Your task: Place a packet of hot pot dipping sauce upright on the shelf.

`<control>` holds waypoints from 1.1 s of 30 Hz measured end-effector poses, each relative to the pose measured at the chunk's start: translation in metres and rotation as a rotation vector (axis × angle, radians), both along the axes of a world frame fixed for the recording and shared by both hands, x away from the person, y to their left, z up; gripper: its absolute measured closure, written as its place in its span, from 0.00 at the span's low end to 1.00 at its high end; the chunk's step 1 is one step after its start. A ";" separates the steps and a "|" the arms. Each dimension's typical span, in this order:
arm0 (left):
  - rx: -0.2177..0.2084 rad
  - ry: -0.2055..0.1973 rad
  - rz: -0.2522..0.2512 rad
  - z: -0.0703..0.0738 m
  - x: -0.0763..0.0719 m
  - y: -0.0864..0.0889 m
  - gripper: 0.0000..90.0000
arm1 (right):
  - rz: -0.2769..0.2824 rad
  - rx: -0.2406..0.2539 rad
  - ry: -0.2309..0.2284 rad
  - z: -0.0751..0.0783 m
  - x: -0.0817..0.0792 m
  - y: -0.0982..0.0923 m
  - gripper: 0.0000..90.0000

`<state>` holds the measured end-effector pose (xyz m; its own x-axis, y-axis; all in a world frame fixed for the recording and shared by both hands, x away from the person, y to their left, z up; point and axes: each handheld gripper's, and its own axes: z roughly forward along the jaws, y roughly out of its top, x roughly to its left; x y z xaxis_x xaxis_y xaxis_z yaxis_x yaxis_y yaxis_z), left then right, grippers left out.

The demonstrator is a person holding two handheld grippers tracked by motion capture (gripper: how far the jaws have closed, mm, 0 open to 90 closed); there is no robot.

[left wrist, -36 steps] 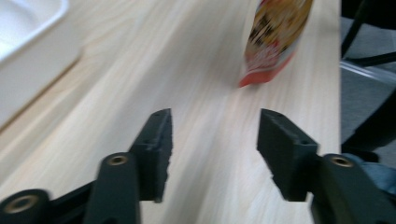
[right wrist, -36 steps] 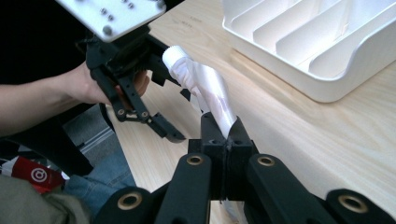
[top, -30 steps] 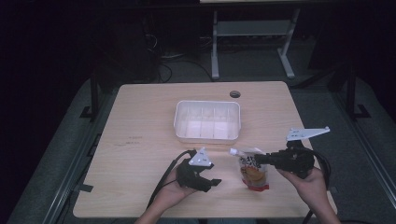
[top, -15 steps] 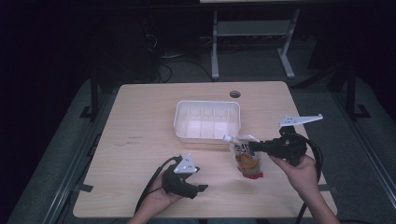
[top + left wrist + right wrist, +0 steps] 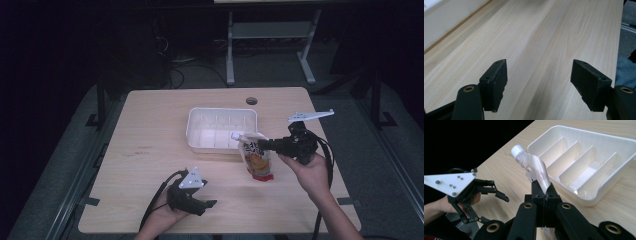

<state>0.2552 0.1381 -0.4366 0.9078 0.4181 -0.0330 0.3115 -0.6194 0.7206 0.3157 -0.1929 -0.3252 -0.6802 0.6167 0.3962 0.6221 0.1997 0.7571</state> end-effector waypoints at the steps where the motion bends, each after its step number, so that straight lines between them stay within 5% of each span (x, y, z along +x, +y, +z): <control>1: 0.000 0.000 0.000 0.000 0.000 0.000 0.32 | 0.000 0.000 0.000 0.000 0.000 0.000 0.99; 33: -0.025 -0.012 0.037 0.002 0.002 0.011 0.30 | -0.037 -0.013 0.001 0.020 0.044 0.040 0.99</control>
